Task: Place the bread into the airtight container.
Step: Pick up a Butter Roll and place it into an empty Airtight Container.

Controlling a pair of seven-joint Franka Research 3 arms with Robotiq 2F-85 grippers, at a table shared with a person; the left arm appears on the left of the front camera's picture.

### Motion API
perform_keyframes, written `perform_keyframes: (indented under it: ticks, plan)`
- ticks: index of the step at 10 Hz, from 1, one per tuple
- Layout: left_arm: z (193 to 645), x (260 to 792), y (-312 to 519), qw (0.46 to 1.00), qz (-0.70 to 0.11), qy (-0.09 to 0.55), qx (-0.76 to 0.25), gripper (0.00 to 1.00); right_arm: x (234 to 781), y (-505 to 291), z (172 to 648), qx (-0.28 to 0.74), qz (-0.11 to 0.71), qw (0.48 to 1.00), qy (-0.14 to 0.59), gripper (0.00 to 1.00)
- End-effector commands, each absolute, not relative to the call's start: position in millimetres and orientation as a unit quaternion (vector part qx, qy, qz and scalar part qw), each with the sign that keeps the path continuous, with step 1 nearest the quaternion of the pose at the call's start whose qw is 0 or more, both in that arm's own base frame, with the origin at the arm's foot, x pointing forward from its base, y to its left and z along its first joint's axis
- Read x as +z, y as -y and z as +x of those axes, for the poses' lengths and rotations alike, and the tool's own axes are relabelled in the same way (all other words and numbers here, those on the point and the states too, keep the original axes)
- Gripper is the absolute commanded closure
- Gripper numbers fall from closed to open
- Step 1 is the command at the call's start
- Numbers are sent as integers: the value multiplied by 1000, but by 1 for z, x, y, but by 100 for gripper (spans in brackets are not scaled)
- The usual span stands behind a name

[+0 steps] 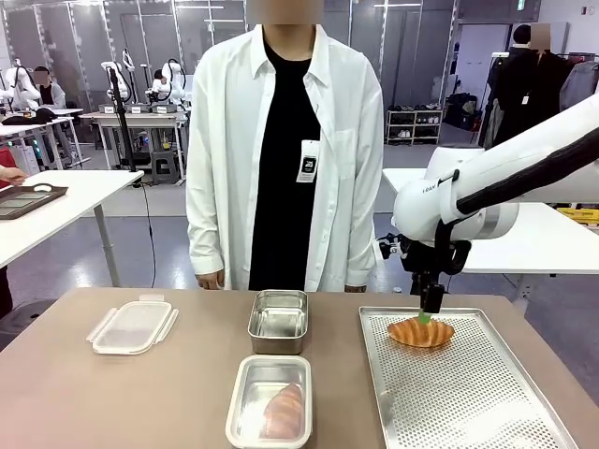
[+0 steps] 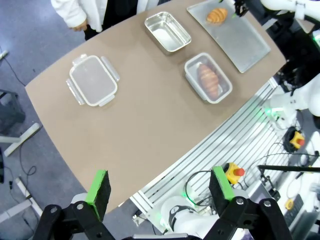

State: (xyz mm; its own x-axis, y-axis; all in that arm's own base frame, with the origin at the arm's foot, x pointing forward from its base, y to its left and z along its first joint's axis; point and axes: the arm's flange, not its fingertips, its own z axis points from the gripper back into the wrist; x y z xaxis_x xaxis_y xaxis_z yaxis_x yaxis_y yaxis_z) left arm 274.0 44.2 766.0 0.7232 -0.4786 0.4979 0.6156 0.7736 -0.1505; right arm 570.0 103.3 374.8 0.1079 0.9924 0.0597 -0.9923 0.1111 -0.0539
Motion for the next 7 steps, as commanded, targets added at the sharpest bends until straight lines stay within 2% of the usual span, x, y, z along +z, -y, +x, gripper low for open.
perform_keyframes:
  ticks: [1,7]
  plan:
    - [273,766,-45,912,-153,221,-310,0,358,-103,586,649,-7,760,26,0]
    - [273,766,-45,912,-153,221,-310,0,308,-92,603,646,0,763,22,0]
